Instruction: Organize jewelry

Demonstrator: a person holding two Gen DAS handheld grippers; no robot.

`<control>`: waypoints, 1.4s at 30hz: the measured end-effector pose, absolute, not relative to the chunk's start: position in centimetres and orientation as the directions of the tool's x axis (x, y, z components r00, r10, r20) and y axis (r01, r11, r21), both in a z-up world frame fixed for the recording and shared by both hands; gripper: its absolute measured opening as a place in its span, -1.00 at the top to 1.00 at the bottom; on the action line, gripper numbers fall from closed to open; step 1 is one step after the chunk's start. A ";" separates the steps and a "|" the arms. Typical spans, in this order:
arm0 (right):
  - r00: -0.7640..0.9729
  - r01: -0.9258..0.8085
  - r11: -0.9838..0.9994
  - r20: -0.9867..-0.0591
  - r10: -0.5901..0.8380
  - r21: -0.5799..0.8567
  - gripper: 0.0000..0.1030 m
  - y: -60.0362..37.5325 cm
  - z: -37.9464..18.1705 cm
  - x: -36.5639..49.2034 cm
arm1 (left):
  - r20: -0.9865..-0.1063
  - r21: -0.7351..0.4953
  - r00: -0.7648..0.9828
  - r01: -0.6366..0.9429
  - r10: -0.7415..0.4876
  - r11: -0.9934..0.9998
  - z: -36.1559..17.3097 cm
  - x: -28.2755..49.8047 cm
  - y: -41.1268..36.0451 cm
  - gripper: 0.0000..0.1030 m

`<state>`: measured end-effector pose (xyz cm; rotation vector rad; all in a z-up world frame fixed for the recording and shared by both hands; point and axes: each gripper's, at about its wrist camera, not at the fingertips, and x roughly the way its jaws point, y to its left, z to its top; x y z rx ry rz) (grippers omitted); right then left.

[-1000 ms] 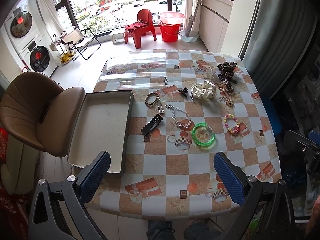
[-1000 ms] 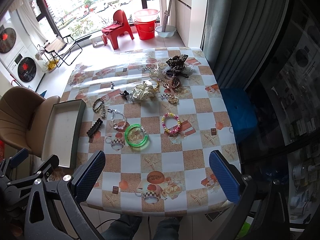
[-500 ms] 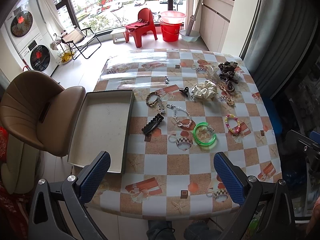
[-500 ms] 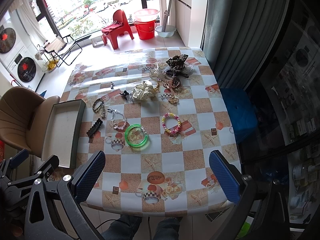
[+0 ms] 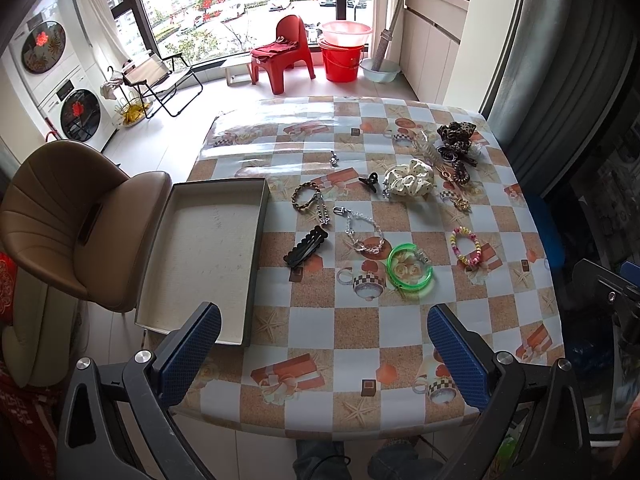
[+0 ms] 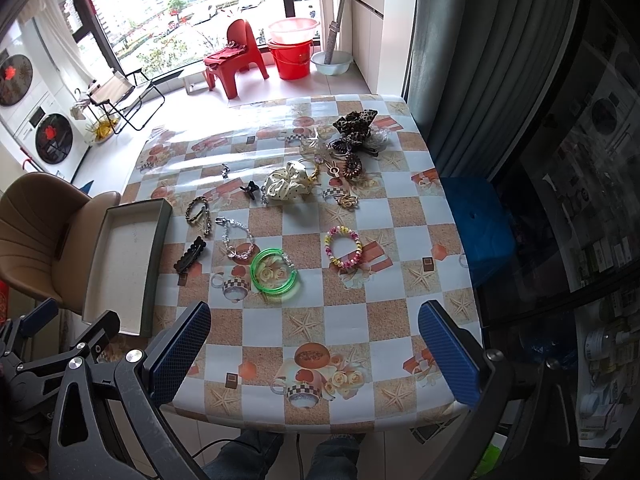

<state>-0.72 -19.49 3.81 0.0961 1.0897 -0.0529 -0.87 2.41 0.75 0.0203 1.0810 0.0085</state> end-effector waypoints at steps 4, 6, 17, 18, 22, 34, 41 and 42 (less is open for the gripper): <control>0.462 0.091 0.995 -0.887 0.003 0.051 -1.00 -19.5 3.8 -0.7 | -0.882 0.020 0.470 0.002 0.017 1.000 0.8 -0.8 2.4 -1.00; 0.462 0.090 0.995 -0.887 0.004 0.052 -1.00 -19.5 3.8 -0.7 | -0.883 0.020 0.470 0.002 0.017 1.000 0.8 -0.8 2.4 -1.00; 0.460 0.091 0.995 -0.888 0.004 0.052 -1.00 -19.4 3.7 -0.7 | -0.884 0.021 0.468 0.002 0.017 1.000 0.7 -0.9 2.4 -1.00; 0.459 0.091 0.995 -0.888 0.004 0.052 -1.00 -19.4 3.7 -0.7 | -0.884 0.021 0.467 0.001 0.018 1.000 0.6 -1.0 2.5 -1.00; 0.459 0.091 0.995 -0.888 0.004 0.051 -1.00 -19.4 3.6 -0.7 | -0.886 0.020 0.464 0.000 0.017 1.000 0.4 -1.4 2.9 -1.00; 0.438 0.112 0.992 -0.899 0.006 0.061 -1.00 -18.7 2.1 -1.6 | -0.908 -0.005 0.420 -0.001 -0.004 1.000 -1.7 -1.0 4.9 -1.00; 0.380 0.175 0.982 -0.925 0.000 0.072 -1.00 -19.2 -0.3 -0.7 | -0.922 -0.041 0.383 0.046 -0.055 0.998 -3.6 0.5 6.4 -1.00; 0.372 0.185 0.980 -0.928 -0.001 0.073 -1.00 -19.1 -0.6 -0.6 | -0.924 -0.053 0.375 0.057 -0.070 0.997 -3.9 0.9 6.7 -1.00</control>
